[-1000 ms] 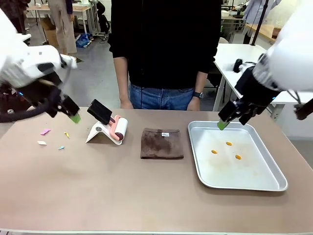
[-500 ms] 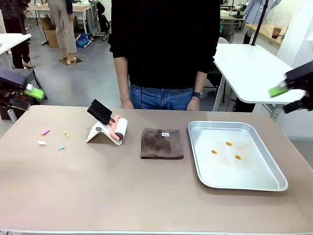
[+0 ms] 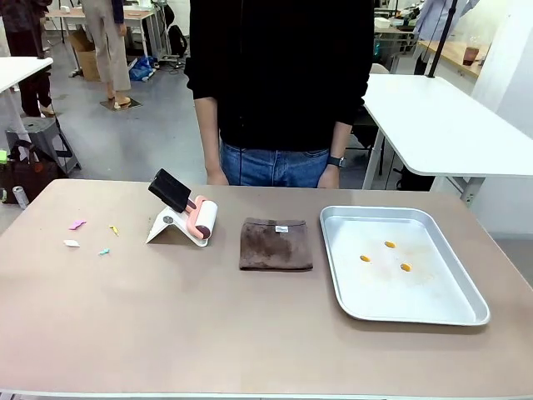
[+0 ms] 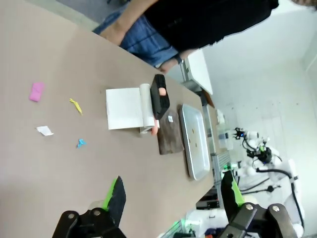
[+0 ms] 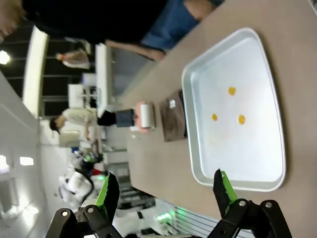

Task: Clean the surface of the table.
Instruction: Hold the Lint Roller with your left hand and the towel with your right hand.

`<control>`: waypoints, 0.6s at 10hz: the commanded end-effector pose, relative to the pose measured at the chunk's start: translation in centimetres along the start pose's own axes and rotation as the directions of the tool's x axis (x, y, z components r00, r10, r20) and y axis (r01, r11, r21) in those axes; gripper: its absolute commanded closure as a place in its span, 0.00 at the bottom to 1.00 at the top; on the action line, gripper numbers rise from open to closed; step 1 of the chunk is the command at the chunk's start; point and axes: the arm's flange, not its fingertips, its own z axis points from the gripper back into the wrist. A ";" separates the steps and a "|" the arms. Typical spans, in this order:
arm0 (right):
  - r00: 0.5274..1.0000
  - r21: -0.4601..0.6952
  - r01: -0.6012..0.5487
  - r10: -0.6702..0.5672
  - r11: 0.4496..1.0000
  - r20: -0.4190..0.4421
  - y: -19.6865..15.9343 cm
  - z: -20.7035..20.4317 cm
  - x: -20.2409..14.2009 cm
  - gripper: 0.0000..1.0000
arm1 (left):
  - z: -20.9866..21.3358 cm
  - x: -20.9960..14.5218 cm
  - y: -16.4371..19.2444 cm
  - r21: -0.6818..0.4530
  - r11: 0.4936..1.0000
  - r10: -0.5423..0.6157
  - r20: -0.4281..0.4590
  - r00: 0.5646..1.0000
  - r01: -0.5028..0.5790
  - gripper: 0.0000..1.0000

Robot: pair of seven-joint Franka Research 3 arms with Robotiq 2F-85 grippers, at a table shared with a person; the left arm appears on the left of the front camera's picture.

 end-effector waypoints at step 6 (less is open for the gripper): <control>0.999 0.064 0.001 -0.004 0.998 0.047 -2.5 0.2 0.1 0.00 | -2.9 -2.0 -2.2 0.004 1.000 -0.005 0.100 0.995 0.004 0.00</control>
